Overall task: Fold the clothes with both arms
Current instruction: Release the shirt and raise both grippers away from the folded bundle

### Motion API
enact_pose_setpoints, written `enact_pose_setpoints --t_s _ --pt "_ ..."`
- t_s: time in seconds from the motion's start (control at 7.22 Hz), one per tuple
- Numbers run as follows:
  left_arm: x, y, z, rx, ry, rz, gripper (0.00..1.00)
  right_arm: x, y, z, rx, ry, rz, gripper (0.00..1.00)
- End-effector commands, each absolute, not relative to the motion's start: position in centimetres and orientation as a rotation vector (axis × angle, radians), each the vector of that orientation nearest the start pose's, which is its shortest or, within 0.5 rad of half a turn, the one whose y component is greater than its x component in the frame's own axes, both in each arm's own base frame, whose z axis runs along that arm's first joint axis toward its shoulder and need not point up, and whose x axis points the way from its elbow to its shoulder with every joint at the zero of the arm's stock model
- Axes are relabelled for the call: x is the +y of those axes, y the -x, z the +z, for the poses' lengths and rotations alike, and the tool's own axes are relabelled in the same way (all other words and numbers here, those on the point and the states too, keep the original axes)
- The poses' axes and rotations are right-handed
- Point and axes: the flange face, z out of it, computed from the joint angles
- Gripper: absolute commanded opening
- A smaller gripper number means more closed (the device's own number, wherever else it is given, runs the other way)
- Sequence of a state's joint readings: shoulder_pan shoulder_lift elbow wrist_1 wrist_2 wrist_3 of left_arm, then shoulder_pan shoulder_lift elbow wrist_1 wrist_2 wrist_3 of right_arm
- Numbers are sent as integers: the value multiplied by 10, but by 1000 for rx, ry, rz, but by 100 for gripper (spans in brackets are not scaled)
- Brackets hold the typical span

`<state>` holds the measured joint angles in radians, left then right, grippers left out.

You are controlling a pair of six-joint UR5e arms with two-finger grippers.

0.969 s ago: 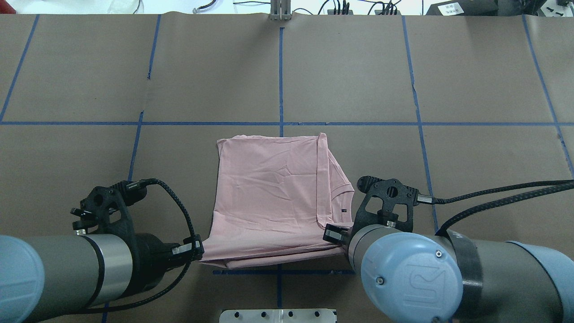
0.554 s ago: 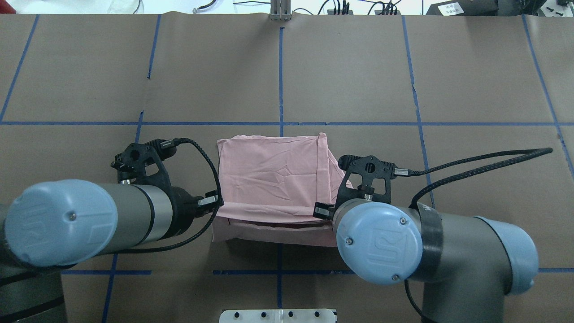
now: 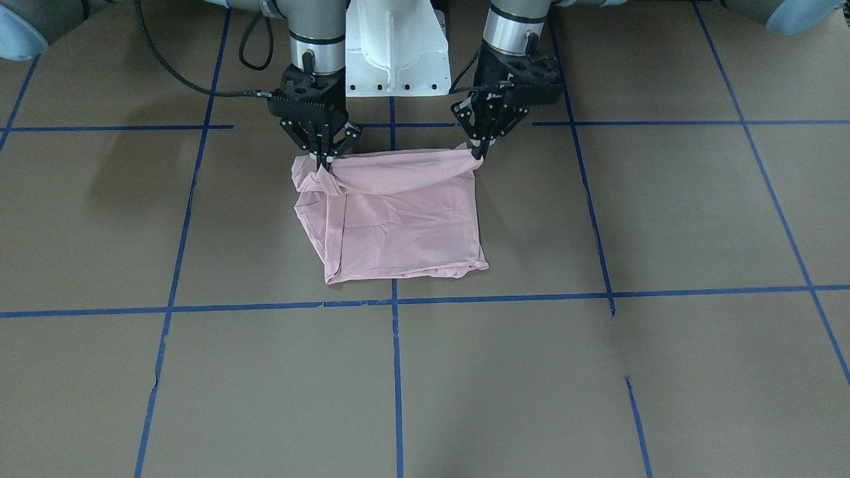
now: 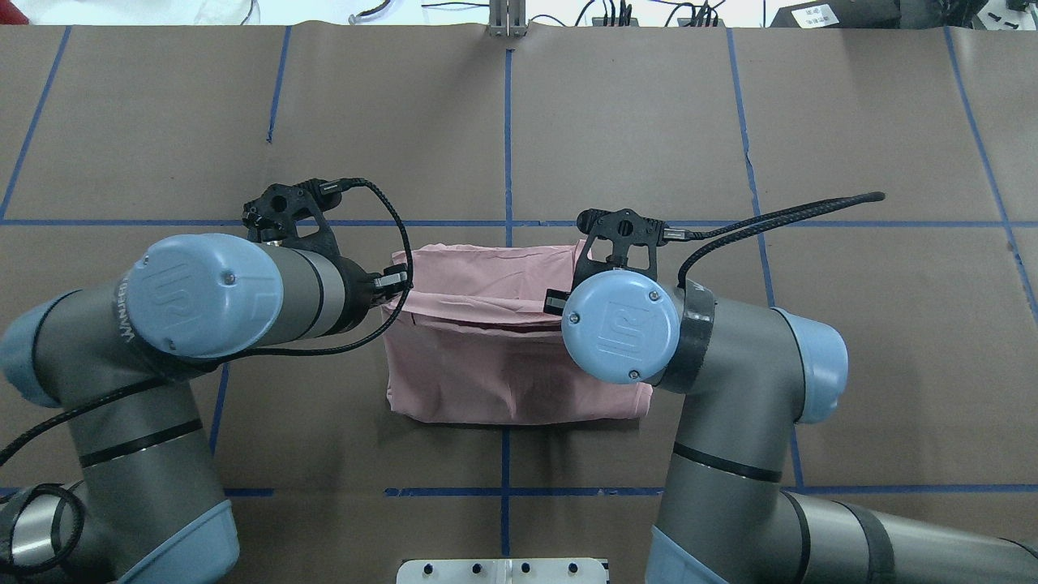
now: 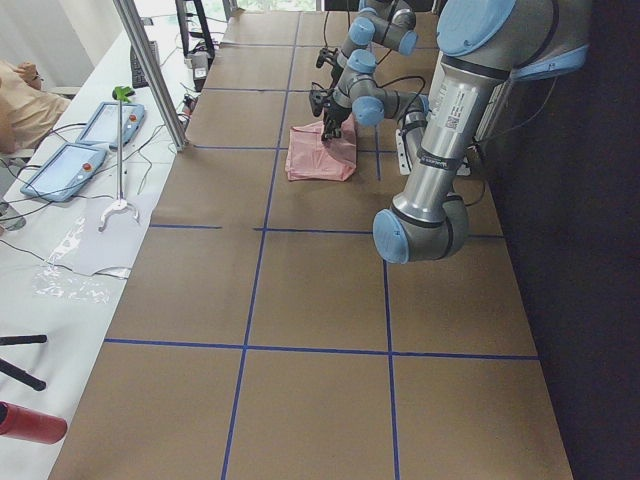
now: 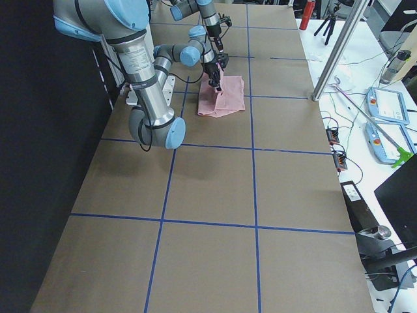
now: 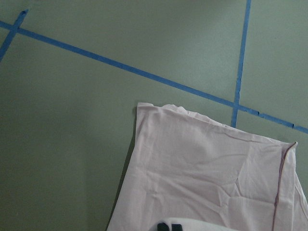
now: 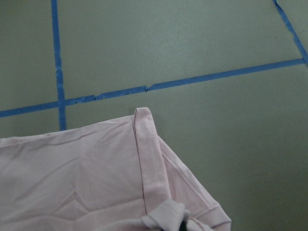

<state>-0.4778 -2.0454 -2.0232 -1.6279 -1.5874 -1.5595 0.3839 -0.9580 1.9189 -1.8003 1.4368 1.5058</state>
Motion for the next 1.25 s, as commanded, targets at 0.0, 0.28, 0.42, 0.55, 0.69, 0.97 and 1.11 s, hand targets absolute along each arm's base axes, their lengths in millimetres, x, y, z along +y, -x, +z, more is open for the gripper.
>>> enact_pose_setpoints --t_s 0.0,0.28,0.42,0.55,0.69,0.97,1.11 --pt "-411 -478 231 952 -252 -412 0 -390 543 213 -679 -298 367 0" --pt "-425 -498 250 938 -250 -416 0 -403 564 220 -665 -298 372 0" --pt "-426 -501 249 940 -251 -414 0 -404 566 220 -671 -298 371 0" --pt "-428 -502 247 941 -253 -414 0 -406 565 221 -670 -300 374 0" --pt "-447 -494 247 926 -299 -378 0 -422 562 228 -642 -313 362 0" --pt "-515 -500 280 873 -404 -246 99 -493 586 229 -553 -291 277 99" --pt "-537 -483 289 878 -415 -221 100 -526 584 236 -595 -313 258 100"
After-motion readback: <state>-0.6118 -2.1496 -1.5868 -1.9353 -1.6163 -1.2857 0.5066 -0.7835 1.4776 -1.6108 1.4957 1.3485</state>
